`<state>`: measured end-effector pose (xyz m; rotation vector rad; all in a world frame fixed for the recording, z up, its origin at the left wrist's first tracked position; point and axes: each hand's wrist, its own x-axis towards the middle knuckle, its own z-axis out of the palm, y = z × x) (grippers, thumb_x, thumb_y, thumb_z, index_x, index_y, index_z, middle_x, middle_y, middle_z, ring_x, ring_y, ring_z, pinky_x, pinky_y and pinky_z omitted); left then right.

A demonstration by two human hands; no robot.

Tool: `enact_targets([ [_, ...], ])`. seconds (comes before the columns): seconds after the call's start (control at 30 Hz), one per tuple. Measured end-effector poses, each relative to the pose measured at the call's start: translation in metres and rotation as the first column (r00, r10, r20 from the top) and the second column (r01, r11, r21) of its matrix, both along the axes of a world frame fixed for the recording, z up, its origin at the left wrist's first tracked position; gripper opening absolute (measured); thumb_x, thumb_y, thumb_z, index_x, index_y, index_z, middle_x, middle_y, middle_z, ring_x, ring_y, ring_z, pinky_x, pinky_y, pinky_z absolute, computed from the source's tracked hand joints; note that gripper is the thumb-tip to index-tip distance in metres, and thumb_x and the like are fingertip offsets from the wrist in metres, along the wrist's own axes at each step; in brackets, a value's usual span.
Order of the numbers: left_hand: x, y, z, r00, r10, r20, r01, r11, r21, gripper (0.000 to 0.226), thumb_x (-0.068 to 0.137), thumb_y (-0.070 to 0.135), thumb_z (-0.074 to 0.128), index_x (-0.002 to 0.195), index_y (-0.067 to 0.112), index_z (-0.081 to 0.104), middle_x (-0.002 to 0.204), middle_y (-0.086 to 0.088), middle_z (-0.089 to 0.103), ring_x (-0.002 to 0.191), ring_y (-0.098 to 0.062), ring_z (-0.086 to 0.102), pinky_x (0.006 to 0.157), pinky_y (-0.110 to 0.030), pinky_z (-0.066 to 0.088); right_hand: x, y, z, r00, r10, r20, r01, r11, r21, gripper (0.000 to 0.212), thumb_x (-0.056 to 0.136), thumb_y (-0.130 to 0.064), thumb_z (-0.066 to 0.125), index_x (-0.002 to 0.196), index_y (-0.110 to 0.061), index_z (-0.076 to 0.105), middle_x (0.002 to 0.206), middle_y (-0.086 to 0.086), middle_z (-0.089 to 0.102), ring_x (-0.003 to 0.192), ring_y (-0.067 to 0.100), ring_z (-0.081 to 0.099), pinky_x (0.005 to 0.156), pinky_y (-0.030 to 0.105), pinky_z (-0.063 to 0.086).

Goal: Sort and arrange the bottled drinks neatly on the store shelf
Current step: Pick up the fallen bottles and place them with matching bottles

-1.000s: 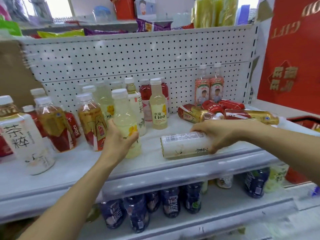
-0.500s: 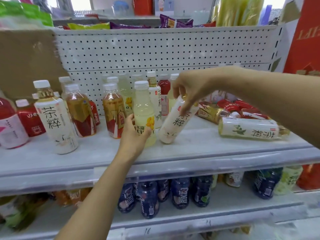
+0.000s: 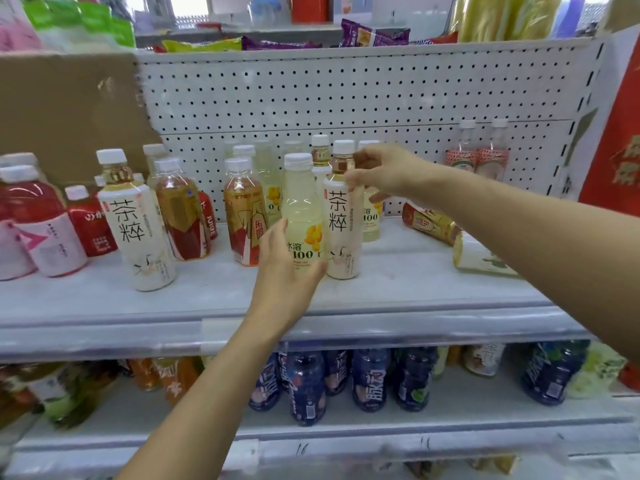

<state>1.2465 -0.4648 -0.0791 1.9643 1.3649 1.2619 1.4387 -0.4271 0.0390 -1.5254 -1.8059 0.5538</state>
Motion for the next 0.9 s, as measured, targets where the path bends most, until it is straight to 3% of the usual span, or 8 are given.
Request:
enact_targets([
  [0.13,0.028,-0.024,0.003,0.991,-0.070,-0.110,0.091,0.975,0.201,0.070,0.092,0.027,0.068,0.150,0.022,0.029,0.143,0.012,0.034,0.129,0.003,0.030,0.109,-0.017,0.024,0.046,-0.028,-0.003,0.995,0.074,0.070,-0.077,0.997,0.032,0.047,0.095,-0.029,0.064,0.139,-0.019,0.051,0.129,-0.009,0.060,0.115,0.007,0.057,0.090,0.024,0.048],
  [0.27,0.085,-0.034,0.007,0.934,-0.289,-0.211,0.325,0.932,0.161,0.050,0.093,0.031,0.065,0.140,0.026,0.046,0.135,0.015,0.050,0.121,0.005,0.043,0.104,-0.010,0.033,0.124,-0.059,-0.011,0.966,0.035,0.256,-0.018,0.998,-0.067,0.046,0.093,-0.034,0.065,0.135,-0.021,0.055,0.127,-0.010,0.060,0.112,0.008,0.059,0.098,0.027,0.046],
  [0.37,0.143,-0.031,0.010,0.904,-0.375,-0.208,0.404,0.907,0.122,0.047,0.093,0.034,0.065,0.137,0.027,0.050,0.134,0.014,0.054,0.116,0.009,0.044,0.094,0.004,0.028,0.183,-0.071,-0.022,0.881,0.048,0.471,0.071,0.970,-0.231,0.048,0.085,-0.041,0.072,0.129,-0.025,0.057,0.121,-0.009,0.062,0.104,0.007,0.059,0.096,0.030,0.048],
  [0.5,0.221,-0.012,0.010,0.887,-0.387,-0.252,0.428,0.895,0.129,0.053,0.091,0.032,0.069,0.139,0.025,0.049,0.137,0.010,0.053,0.124,-0.003,0.047,0.101,-0.014,0.035,0.242,-0.081,-0.042,0.724,0.046,0.688,0.212,0.935,-0.285,0.053,0.075,-0.040,0.080,0.119,-0.031,0.051,0.110,-0.009,0.056,0.094,0.010,0.056,0.084,0.029,0.050],
  [0.63,0.274,0.011,-0.007,0.751,-0.189,-0.633,0.429,0.868,0.250,0.062,0.083,0.037,0.072,0.139,0.023,0.047,0.133,0.004,0.054,0.120,-0.016,0.048,0.104,-0.033,0.041,0.275,-0.078,-0.072,0.538,0.007,0.843,0.220,0.964,-0.149,0.065,0.063,-0.043,0.080,0.115,-0.031,0.042,0.108,-0.008,0.049,0.091,0.012,0.052,0.081,0.034,0.053],
  [0.73,0.285,0.022,-0.020,0.707,-0.038,-0.706,0.385,0.858,0.340,0.071,0.074,0.038,0.075,0.138,0.021,0.048,0.130,0.002,0.055,0.118,-0.021,0.050,0.101,-0.035,0.038,0.283,-0.079,-0.071,0.658,0.061,0.751,0.091,0.983,-0.159,0.060,0.061,-0.040,0.080,0.111,-0.030,0.047,0.100,-0.011,0.054,0.085,0.009,0.057,0.074,0.033,0.057],
  [0.8,0.288,0.024,-0.021,0.727,0.036,-0.686,0.322,0.864,0.388,0.075,0.069,0.041,0.077,0.136,0.022,0.049,0.126,0.002,0.055,0.115,-0.022,0.050,0.094,-0.035,0.038,0.283,-0.079,-0.062,0.776,0.111,0.621,-0.007,0.986,-0.167,0.052,0.065,-0.034,0.081,0.108,-0.030,0.052,0.095,-0.012,0.059,0.081,0.007,0.060,0.070,0.029,0.055],
  [0.9,0.284,0.025,-0.012,0.786,0.112,-0.608,0.179,0.900,0.397,0.074,0.068,0.041,0.080,0.134,0.023,0.049,0.122,0.003,0.054,0.107,-0.022,0.051,0.082,-0.034,0.039,0.278,-0.074,-0.042,0.855,0.108,0.508,-0.102,0.994,-0.039,0.046,0.072,-0.038,0.081,0.112,-0.028,0.060,0.095,-0.013,0.063,0.082,0.003,0.060,0.070,0.023,0.051],
])
